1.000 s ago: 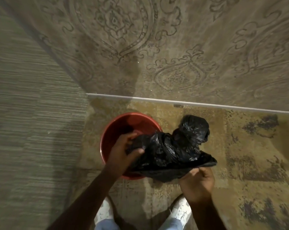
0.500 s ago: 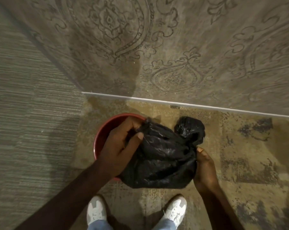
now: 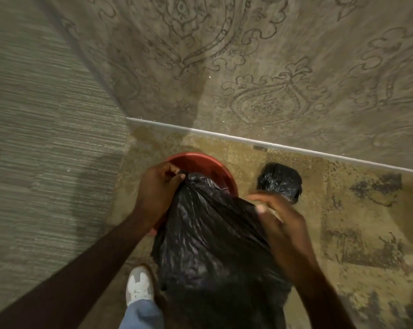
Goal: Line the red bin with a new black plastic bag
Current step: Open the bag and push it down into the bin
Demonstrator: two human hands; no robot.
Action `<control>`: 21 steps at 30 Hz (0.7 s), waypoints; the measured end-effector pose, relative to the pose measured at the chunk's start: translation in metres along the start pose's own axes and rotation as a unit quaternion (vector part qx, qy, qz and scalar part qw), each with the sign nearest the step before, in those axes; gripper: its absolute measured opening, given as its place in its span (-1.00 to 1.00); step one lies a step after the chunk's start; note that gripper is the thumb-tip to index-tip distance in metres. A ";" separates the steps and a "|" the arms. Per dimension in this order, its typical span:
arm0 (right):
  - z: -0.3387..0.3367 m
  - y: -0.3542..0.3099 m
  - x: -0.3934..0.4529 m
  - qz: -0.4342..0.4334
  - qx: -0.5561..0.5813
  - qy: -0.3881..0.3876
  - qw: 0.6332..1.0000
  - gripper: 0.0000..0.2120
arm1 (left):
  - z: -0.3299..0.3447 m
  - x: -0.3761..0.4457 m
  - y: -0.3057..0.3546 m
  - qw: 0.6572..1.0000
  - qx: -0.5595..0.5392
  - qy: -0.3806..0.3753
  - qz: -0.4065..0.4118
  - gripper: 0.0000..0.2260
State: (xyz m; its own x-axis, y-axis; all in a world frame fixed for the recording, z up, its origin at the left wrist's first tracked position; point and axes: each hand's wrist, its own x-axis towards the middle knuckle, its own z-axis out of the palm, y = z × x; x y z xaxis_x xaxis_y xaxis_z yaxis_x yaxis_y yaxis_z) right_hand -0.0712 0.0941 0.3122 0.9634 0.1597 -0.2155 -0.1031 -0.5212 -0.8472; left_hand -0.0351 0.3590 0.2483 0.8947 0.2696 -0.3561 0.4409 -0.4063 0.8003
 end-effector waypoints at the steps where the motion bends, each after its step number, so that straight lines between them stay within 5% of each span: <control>1: 0.020 -0.008 0.009 -0.036 -0.005 -0.051 0.998 -0.75 | 0.008 0.012 -0.017 0.999 0.034 0.005 -0.008 -0.90; 4: 0.081 -0.003 0.038 -0.025 -0.065 -0.219 0.973 -0.63 | 0.032 0.047 -0.059 0.993 0.107 0.005 -0.041 -0.95; 8: 0.154 0.064 0.069 -0.010 -0.302 -0.366 0.880 -0.40 | 0.055 0.087 -0.097 0.985 0.165 0.008 -0.055 -0.86; 12: 0.205 0.127 0.092 -0.006 -0.382 -0.409 0.829 -0.38 | 0.064 0.103 -0.114 0.991 0.135 0.007 -0.018 -0.79; 15: 0.231 0.155 0.115 0.033 -0.425 -0.434 0.794 -0.40 | 0.056 0.068 -0.111 0.986 0.128 0.015 0.110 -0.79; 18: 0.238 0.168 0.124 0.072 -0.357 -0.439 0.821 -0.48 | 0.039 0.001 -0.111 0.979 0.061 -0.075 0.181 -0.89; 21: 0.253 0.182 0.133 0.096 -0.321 -0.470 0.816 -0.47 | 0.028 -0.061 -0.130 0.940 0.128 -0.202 0.244 -0.72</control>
State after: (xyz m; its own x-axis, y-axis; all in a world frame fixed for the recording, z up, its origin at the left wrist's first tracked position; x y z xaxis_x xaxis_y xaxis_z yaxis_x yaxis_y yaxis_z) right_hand -0.0249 0.2327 0.0062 0.2971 0.4387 -0.8481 0.2124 -0.8963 -0.3892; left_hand -0.1447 0.3708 0.1523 0.9257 -0.3366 -0.1726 -0.0727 -0.6060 0.7921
